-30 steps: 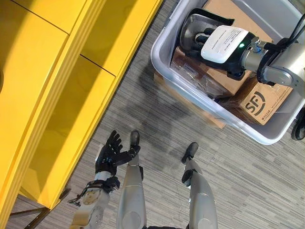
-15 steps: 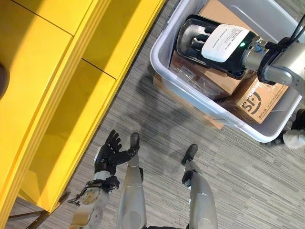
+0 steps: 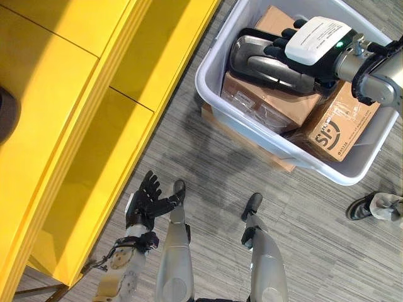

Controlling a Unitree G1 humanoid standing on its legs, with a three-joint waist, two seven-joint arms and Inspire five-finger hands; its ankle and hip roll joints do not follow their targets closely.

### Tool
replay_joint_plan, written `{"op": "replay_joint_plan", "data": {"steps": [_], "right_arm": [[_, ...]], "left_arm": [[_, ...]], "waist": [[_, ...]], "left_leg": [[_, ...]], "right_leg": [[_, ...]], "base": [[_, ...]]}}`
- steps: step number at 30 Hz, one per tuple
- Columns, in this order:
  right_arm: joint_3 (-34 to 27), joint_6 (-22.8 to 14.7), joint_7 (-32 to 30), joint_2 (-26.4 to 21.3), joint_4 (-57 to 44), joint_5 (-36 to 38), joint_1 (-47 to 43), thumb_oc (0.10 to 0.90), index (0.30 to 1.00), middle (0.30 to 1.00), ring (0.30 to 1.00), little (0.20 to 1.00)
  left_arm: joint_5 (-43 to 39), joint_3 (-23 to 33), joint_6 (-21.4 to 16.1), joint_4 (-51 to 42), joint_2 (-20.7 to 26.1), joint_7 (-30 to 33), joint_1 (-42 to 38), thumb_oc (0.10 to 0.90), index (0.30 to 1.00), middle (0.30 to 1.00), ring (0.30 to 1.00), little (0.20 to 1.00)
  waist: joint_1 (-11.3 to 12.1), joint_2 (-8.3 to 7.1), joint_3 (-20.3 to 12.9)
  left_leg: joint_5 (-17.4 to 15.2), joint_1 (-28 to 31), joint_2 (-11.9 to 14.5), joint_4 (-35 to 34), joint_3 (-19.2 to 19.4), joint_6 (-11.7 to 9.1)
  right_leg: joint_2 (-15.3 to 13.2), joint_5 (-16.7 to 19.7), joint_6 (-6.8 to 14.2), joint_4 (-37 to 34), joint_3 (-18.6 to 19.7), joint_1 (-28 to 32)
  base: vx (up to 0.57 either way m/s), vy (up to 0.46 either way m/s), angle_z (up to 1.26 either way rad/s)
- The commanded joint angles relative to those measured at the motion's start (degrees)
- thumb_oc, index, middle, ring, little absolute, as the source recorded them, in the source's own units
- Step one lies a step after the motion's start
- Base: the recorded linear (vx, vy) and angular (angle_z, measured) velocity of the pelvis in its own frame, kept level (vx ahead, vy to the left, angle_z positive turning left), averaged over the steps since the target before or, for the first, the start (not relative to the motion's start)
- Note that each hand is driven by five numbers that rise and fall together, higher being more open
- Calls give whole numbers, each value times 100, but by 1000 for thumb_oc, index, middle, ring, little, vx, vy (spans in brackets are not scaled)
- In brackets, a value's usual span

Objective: Move parts from the plastic box to the shelf.

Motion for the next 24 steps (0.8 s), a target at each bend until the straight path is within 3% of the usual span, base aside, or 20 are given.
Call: {"op": "replay_joint_plan", "data": {"steps": [1, 11, 19, 24], "right_arm": [[-9, 217, -368, -318, 89, 497, -981, 900, 1000, 1000, 1000, 1000], [-472, 223, -376, -354, 6, 695, -555, 900, 1000, 1000, 1000, 1000], [-1216, 306, -464, -222, 155, 1266, 12, 900, 1000, 1000, 1000, 1000], [-2088, 367, -634, 66, 253, 1809, 640, 900, 1000, 1000, 1000, 1000]], "left_arm": [[-126, -56, -434, -552, 92, -8, 161, 900, 1000, 1000, 1000, 1000], [-153, -11, -424, -515, 56, 4, 162, 900, 1000, 1000, 1000, 1000], [-207, -31, -434, -516, 28, -14, 120, 900, 1000, 1000, 1000, 1000], [-254, -57, -427, -533, 33, 20, 81, 900, 1000, 1000, 1000, 1000]], "waist": [[-87, -6, -30], [-118, -14, -30], [-137, -14, -43], [-133, 10, -68]], "left_leg": [[-421, 739, 398, -188, 22, -259], [-429, 845, 378, -180, 47, -244], [-468, 961, 357, -163, 91, -229], [-497, 1001, 348, -156, 92, -213]], "right_leg": [[-232, -246, 343, 61, 185, 389], [-240, -207, 354, -31, 220, 519], [-245, -182, 364, -87, 241, 644], [-225, -184, 365, -119, 257, 694]], "base": [[0, 0, 0], [0, 0, 0], [0, 0, 0], [0, 0, 0]]}}
